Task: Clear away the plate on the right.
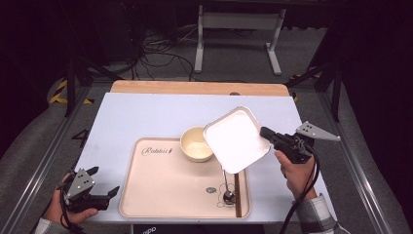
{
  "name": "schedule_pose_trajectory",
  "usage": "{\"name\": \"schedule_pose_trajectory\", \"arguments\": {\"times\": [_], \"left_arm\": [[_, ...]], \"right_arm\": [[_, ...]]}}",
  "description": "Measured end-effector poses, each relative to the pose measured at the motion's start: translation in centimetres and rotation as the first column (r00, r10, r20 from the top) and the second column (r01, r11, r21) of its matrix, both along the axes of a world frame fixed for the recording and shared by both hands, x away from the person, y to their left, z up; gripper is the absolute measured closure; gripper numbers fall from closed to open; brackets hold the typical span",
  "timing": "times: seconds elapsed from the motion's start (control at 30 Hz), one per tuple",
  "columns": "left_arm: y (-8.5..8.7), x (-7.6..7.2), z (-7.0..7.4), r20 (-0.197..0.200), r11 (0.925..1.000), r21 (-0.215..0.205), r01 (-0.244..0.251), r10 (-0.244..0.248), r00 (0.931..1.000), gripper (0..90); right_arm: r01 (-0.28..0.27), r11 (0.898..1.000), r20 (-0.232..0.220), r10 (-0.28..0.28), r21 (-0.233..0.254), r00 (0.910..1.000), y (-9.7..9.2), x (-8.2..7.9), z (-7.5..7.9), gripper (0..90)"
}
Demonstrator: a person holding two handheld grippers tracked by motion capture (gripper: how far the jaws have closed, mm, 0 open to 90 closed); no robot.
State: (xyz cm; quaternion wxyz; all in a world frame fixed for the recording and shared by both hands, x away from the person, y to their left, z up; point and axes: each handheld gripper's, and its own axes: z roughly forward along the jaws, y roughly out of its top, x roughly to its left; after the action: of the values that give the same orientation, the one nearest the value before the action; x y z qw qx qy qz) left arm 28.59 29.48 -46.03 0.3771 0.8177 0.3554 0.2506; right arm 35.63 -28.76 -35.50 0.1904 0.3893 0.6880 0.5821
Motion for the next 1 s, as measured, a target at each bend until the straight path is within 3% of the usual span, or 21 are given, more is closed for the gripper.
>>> {"name": "schedule_pose_trajectory", "arguments": {"times": [0.13, 0.27, 0.53, 0.63, 0.83, 0.87, 1.0], "left_arm": [[0.0, 0.0, 0.0, 0.002, 1.0, 0.003, -0.001, 0.001, 1.0, 6.3], [0.1, -0.2, 0.0, 0.0, 1.0, 0.002, -0.004, 0.004, 1.0, 6.3], [0.6, -0.7, 0.0, 0.011, 0.9996, 0.002, -0.029, 0.029, 0.9995, 6.8], [0.8, -1.0, -0.1, 0.008, 0.9992, 0.004, -0.039, 0.039, 0.9992, 6.9], [1.2, -1.5, -0.1, 0.007, 0.9982, -0.005, -0.059, 0.059, 0.9982, 6.9], [1.2, -1.5, -0.1, 0.008, 0.9983, -0.004, -0.059, 0.059, 0.9982, 7.1], [1.4, -1.7, -0.1, 0.004, 0.998, -0.007, -0.063, 0.064, 0.998, 7.0]], "right_arm": [[-0.057, 0.998, 0.0, 0.057, -0.025, 0.9984, 1.9, -0.1, -0.1, 89.6], [-0.14, 0.988, 0.0, 0.141, -0.06, 0.9901, 4.3, 0.1, -0.8, 89.6], [-0.215, 0.97, -0.013, 0.215, -0.112, 0.9766, 7.2, 0.4, -1.8, 89.6], [-0.257, 0.955, -0.03, 0.255, -0.149, 0.9663, 8.9, 0.5, -2.5, 89.6], [-0.298, 0.937, -0.046, 0.295, -0.184, 0.9544, 10.8, 0.8, -3.1, 89.6], [-0.319, 0.927, -0.052, 0.315, -0.2, 0.9477, 11.5, 0.9, -3.3, 89.6], [-0.35, 0.906, -0.064, 0.345, -0.237, 0.9363, 12.8, 1.0, -3.5, 89.6]]}}
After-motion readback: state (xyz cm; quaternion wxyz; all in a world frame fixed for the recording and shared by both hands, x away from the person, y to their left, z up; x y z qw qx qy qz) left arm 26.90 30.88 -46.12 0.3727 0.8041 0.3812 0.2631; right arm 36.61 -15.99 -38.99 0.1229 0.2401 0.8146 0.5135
